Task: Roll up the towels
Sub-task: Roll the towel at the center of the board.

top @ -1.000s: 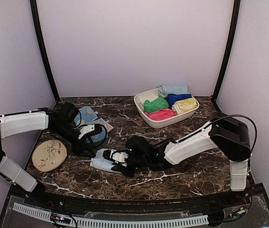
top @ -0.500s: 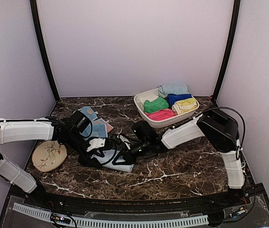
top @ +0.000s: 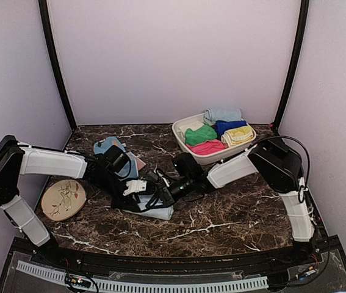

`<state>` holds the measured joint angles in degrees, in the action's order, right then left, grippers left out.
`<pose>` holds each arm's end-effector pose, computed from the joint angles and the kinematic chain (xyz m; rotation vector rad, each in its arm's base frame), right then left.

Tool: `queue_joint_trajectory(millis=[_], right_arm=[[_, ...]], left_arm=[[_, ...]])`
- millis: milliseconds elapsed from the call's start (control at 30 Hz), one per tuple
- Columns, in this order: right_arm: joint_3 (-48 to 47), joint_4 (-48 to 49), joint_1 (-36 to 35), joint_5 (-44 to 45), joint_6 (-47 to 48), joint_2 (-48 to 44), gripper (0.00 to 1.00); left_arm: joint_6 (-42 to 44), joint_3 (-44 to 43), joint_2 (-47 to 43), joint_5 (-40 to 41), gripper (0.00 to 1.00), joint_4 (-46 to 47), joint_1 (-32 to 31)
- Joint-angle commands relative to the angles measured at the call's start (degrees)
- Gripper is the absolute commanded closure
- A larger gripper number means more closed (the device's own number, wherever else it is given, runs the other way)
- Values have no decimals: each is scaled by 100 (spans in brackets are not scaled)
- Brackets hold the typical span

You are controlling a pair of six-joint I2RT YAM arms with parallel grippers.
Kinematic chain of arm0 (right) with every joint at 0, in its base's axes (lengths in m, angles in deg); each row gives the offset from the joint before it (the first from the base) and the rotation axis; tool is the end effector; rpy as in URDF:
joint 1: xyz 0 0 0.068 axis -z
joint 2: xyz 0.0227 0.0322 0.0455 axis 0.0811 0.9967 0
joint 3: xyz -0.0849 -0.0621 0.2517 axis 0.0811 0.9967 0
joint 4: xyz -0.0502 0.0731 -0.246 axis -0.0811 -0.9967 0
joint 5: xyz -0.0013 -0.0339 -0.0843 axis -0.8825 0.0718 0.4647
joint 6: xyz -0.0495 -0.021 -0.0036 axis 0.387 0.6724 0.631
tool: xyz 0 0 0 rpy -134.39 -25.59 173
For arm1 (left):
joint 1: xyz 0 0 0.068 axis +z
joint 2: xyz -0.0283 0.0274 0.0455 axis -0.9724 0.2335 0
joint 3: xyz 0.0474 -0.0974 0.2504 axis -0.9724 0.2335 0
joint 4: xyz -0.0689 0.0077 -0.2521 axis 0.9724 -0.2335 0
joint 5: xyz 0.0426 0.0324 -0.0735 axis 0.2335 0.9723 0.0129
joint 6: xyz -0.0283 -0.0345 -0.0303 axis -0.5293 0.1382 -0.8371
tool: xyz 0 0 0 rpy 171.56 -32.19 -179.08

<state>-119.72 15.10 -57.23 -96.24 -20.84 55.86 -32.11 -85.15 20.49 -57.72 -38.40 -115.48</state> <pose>0.2541 0.3781 0.1019 -1.1610 2.2334 1.6606 0.2253 -0.2013 0.1669 1.8581 1.8231 -0.5259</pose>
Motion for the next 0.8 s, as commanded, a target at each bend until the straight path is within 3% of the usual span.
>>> queue_joint_trajectory(millis=[0,100,200,267,433,633,700,767], right_arm=[[545,-470,2,524,-227,-105,79],[983,-177,46,1176,-18,-608,69],[1684,144,79,2026,290,-1231,50],[2145,454,87,2598,432,-1757,3],[3120,952,42,4411,947,-3084,0],[3957,1390,-107,8436,1149,-4591,0],[4011,1240,10,8823,568,-4753,0],[4347,1764,123,7731,821,-4978,0]], left_arm=[[-328,-305,495,-145,83,-462,138],[-389,-623,740,-656,90,-946,298],[-283,-843,897,-1075,92,-1517,339],[-152,-912,929,-1351,92,-1851,339],[-46,-1085,1014,-1563,91,-2461,339],[74,-1480,1624,-1546,90,-2954,339],[47,-1660,1863,-1494,90,-2990,339],[-21,-1835,2097,-1408,90,-3020,491]])
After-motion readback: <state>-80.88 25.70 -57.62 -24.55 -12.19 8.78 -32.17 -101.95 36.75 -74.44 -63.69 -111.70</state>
